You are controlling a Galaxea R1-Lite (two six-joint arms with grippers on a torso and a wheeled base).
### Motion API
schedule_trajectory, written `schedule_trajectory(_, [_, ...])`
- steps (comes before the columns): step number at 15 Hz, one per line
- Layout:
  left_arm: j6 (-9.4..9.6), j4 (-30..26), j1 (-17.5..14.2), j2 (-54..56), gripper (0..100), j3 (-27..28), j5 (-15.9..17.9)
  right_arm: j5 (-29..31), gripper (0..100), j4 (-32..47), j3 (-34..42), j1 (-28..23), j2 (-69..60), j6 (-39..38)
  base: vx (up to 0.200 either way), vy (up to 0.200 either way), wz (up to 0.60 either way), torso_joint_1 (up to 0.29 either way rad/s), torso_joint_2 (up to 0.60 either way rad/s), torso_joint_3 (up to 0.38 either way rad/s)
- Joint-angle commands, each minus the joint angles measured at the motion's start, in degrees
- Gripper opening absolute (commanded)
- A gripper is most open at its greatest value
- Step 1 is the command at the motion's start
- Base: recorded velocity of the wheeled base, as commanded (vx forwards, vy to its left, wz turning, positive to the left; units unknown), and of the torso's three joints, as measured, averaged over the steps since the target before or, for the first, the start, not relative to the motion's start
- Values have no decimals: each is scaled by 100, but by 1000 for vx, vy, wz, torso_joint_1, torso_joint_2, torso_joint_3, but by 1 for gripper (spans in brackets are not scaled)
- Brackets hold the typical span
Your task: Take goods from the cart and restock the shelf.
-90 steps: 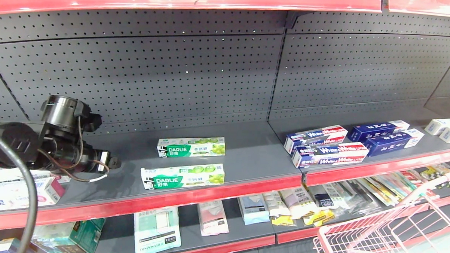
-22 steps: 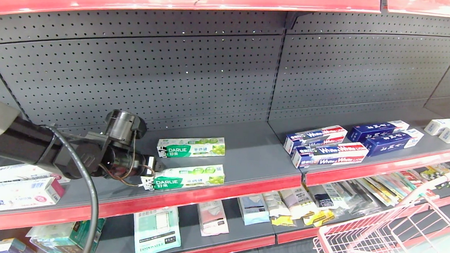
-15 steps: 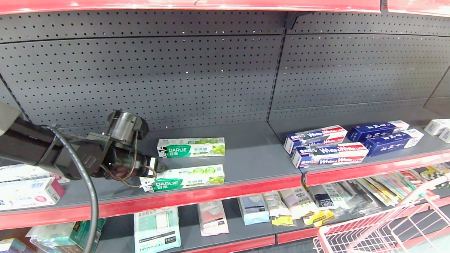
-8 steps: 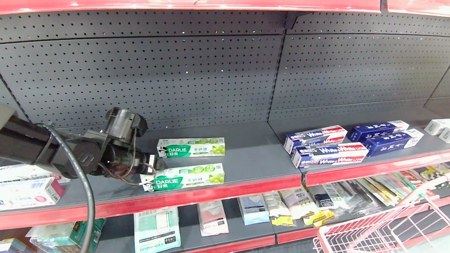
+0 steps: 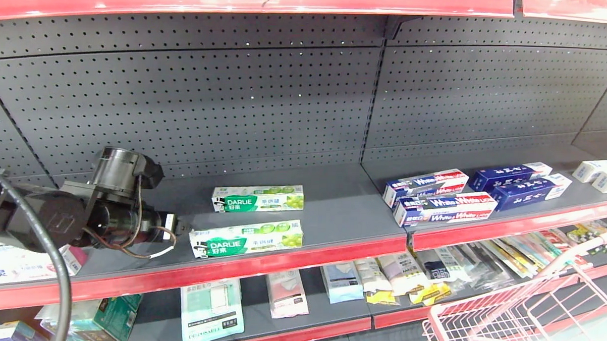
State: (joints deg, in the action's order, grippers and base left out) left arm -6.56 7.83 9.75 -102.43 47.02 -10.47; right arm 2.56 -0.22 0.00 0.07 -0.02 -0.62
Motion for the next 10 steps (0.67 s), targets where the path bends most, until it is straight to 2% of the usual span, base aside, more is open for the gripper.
schedule_trajectory(1, [5, 8, -175, 302, 100, -237, -8, -1, 100, -4, 0, 1, 2, 1, 0, 0, 0, 0, 0, 0])
schedule_trajectory(4, [5, 17, -518, 258, 100, -290, -8, -1, 100, -4, 0, 1, 2, 1, 0, 0, 0, 0, 0, 0])
schedule_trajectory(6, [5, 44, -615, 126, 100, -422, 10, -1, 100, -4, 0, 1, 2, 1, 0, 0, 0, 0, 0, 0])
schedule_trajectory(10, [-30, 52, -562, -85, 100, -395, 28, -1, 100, -4, 0, 1, 2, 1, 0, 0, 0, 0, 0, 0])
